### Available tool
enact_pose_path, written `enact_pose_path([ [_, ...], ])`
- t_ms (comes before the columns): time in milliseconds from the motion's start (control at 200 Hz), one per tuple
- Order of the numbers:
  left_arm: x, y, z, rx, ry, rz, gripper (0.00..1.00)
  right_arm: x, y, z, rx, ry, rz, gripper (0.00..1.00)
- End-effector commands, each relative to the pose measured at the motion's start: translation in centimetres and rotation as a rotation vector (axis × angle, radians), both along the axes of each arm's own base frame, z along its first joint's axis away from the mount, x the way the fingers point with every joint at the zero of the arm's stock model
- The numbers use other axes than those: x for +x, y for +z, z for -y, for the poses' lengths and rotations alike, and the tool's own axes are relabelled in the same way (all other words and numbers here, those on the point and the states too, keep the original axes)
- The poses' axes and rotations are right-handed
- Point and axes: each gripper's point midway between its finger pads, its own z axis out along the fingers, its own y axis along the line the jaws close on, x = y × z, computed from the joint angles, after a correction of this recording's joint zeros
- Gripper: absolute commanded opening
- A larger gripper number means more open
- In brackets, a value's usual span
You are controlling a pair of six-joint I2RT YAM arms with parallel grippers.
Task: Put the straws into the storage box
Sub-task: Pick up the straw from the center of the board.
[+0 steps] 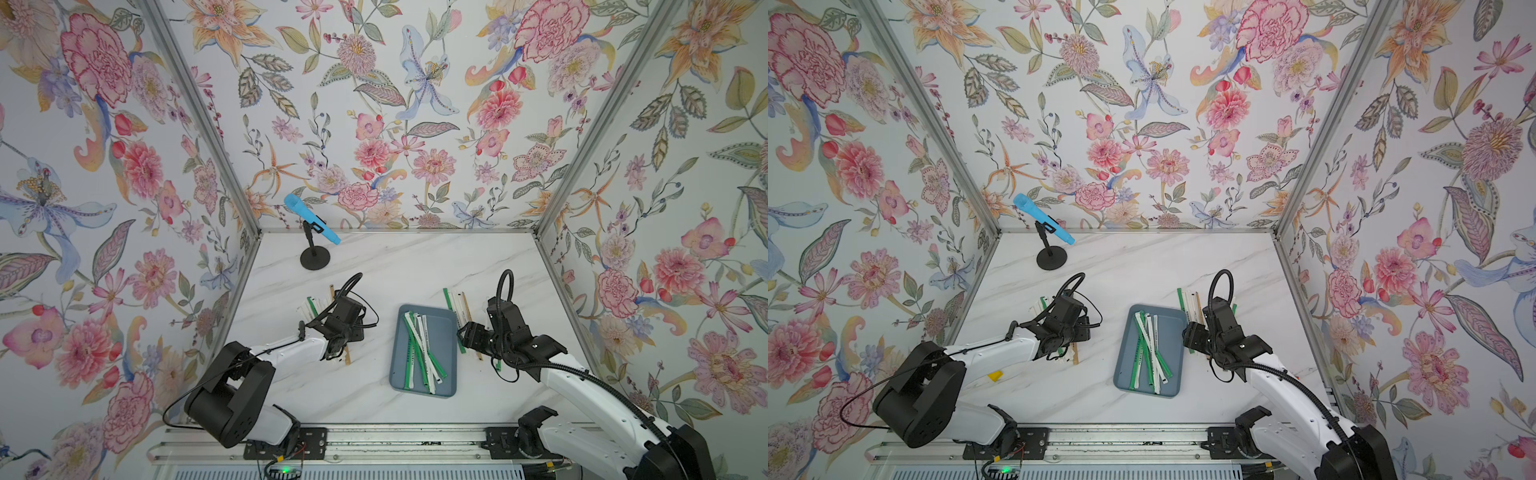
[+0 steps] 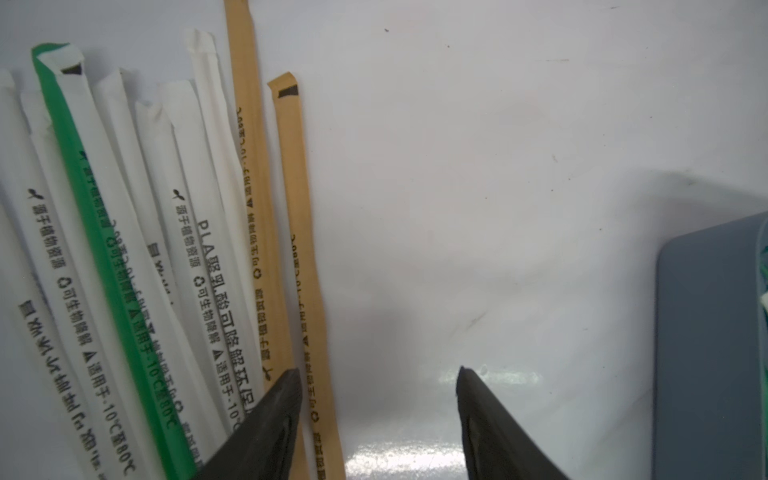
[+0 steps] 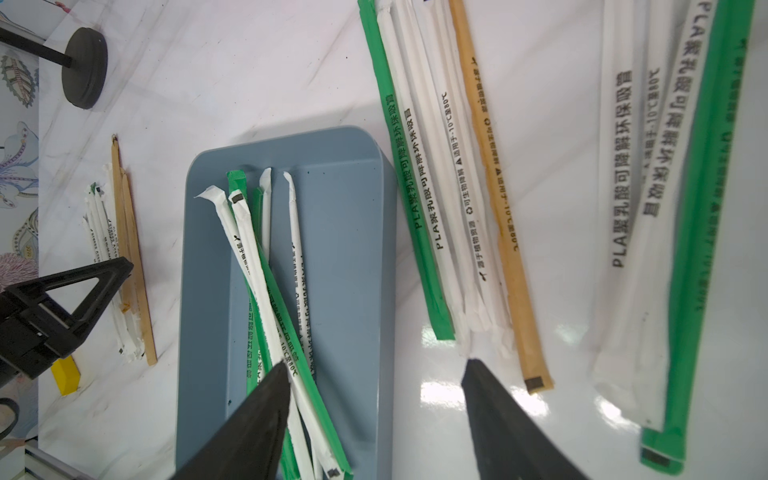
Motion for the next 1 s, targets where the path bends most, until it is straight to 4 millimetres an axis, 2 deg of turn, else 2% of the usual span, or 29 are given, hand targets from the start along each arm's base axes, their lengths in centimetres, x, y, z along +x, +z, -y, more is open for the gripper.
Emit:
enact_pose_path([
  [0,0.6,0.0,0.0,0.004,-0.013,0.018,0.6,-0.8,-0.8,0.7,-0.023,0.001,-0.027,0.68],
  [365,0.4,-1.4,-1.1,0.07,0.018,-0.023,0.6,-0.9,-0.9,0.9,-0.017,-0.003,-0.032,0.68],
  [635,0.3,-2.0,-1.1,0.065,0.02,-0.03,0.6,-0.9,-0.9,0.9,-0.015,-0.003,-0.034,0.68],
  [916,0.1,-2.9,-1.0,0.069,0.012,-0.049,0.58,-1.0,-0.9,1.1,-0.016,-0.007,-0.031,0.68],
  [996,0.1,-2.8,-0.8,0.064,0.007,-0.048,0.54,-1.0,-0.8,1.1,-0.014,-0.007,-0.031,0.68],
])
